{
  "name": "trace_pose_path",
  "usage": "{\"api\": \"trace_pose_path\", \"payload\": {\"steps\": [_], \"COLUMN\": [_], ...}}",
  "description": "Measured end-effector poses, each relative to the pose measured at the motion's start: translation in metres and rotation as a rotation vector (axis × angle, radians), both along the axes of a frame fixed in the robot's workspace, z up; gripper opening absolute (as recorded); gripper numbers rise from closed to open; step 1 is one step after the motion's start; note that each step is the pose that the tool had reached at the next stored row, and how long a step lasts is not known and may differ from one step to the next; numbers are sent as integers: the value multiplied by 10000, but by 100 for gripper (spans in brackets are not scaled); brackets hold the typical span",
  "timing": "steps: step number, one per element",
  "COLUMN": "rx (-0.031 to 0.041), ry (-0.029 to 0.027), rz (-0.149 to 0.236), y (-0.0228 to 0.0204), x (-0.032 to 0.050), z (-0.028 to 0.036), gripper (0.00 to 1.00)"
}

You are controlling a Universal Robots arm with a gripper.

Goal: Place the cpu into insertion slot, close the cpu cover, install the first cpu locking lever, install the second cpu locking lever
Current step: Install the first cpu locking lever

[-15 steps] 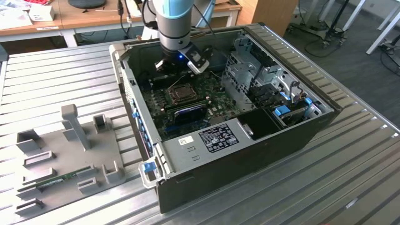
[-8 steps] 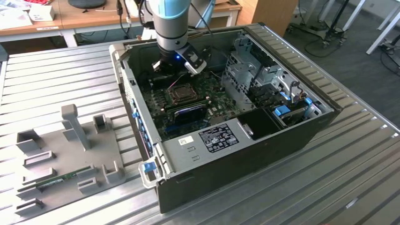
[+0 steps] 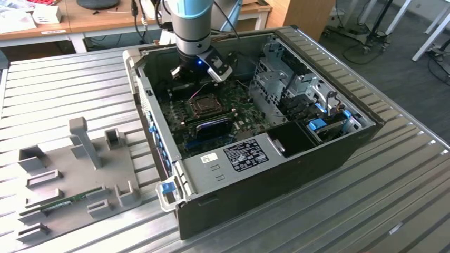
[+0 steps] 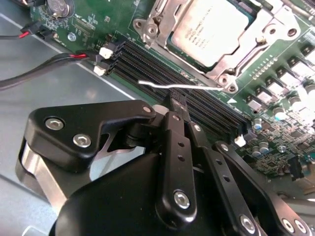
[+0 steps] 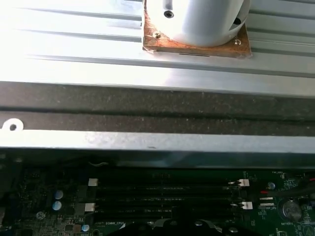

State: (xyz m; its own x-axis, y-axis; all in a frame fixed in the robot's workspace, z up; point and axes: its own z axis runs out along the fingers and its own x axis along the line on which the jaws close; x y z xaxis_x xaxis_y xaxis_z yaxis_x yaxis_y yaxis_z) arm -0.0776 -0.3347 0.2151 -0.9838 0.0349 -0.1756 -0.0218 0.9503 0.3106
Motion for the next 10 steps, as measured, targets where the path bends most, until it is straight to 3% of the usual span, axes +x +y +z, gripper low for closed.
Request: {"api": "trace_pose_path", "payload": {"steps": [6,10], "rx": [2,57], "ry": [1,0], "rz": [0,0], "y": [-52,-63], "x": [0,0], "z": [0,16], "gripper": [11,11]}}
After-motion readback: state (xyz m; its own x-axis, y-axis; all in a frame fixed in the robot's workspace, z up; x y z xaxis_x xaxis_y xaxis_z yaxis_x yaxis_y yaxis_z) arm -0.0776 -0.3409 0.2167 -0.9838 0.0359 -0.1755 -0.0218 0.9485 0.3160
